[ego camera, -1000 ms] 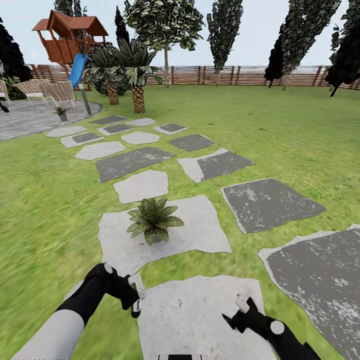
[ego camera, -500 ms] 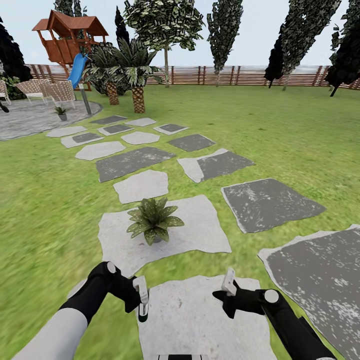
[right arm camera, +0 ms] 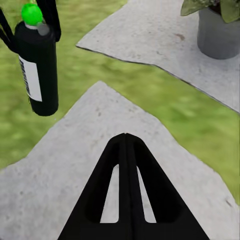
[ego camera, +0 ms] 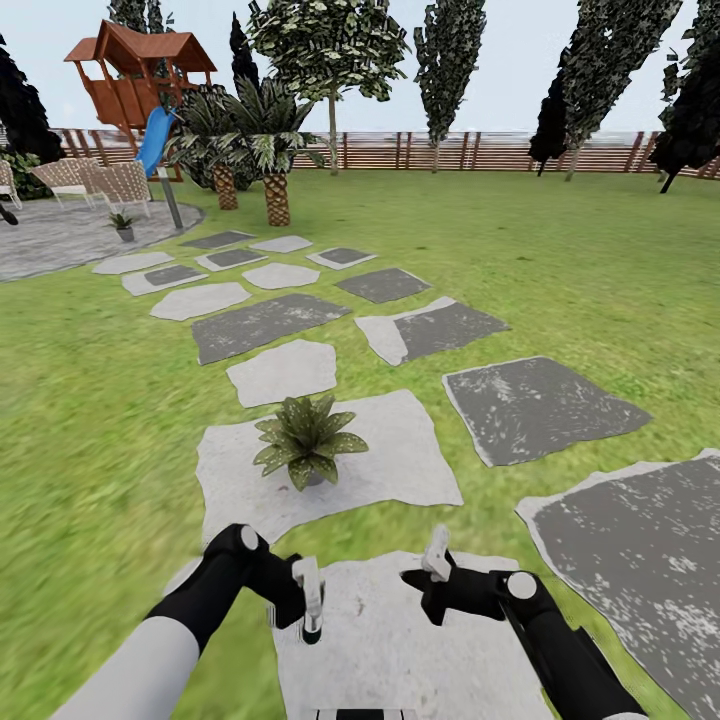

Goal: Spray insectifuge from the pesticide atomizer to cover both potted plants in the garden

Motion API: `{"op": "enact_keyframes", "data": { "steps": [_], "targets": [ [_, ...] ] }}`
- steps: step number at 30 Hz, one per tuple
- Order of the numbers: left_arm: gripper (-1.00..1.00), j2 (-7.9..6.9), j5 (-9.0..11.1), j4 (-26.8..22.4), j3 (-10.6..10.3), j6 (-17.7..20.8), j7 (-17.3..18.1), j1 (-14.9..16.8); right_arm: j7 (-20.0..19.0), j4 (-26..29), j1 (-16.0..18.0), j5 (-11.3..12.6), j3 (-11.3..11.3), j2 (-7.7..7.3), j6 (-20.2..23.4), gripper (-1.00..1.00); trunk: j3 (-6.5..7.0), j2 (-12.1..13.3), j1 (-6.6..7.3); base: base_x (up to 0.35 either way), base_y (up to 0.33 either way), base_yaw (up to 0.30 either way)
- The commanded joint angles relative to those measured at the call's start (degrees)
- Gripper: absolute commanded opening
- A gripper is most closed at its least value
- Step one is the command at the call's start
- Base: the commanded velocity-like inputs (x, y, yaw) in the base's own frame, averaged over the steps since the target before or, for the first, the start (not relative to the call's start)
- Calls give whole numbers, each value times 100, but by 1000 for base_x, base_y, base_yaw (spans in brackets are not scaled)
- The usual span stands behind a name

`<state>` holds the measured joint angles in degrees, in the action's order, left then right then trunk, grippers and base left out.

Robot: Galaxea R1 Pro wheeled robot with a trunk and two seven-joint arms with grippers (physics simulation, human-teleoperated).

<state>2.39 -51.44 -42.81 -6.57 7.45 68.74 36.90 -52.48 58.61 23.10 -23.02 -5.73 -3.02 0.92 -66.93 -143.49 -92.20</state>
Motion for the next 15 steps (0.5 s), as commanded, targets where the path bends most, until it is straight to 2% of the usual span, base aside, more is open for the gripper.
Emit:
{"op": "enact_keyframes", "data": {
  "steps": [1,4,9,13,15],
  "targets": [
    [-100,40,-20,-9,-35,-12,14,2,-10,10,2,-27,-7,19,11,-100,-5,-2,1,0,0,0],
    [-100,194,-33,-8,-94,-122,-36,2,-2,10,29,-27,-7,87,13,-100,-5,-2,1,0,0,0],
    [-100,306,-33,6,-114,-146,-222,-1,-4,-2,101,-26,-7,158,14,-100,-5,-2,1,0,0,0],
    [-100,374,-41,18,-125,-147,-295,-7,-15,-7,107,-27,-12,293,14,-100,-5,-2,1,0,0,0],
    [-100,373,-42,31,-243,-136,-421,-7,-16,-7,107,-26,-13,361,14,-100,-5,-2,1,0,0,0]
  ]
}}
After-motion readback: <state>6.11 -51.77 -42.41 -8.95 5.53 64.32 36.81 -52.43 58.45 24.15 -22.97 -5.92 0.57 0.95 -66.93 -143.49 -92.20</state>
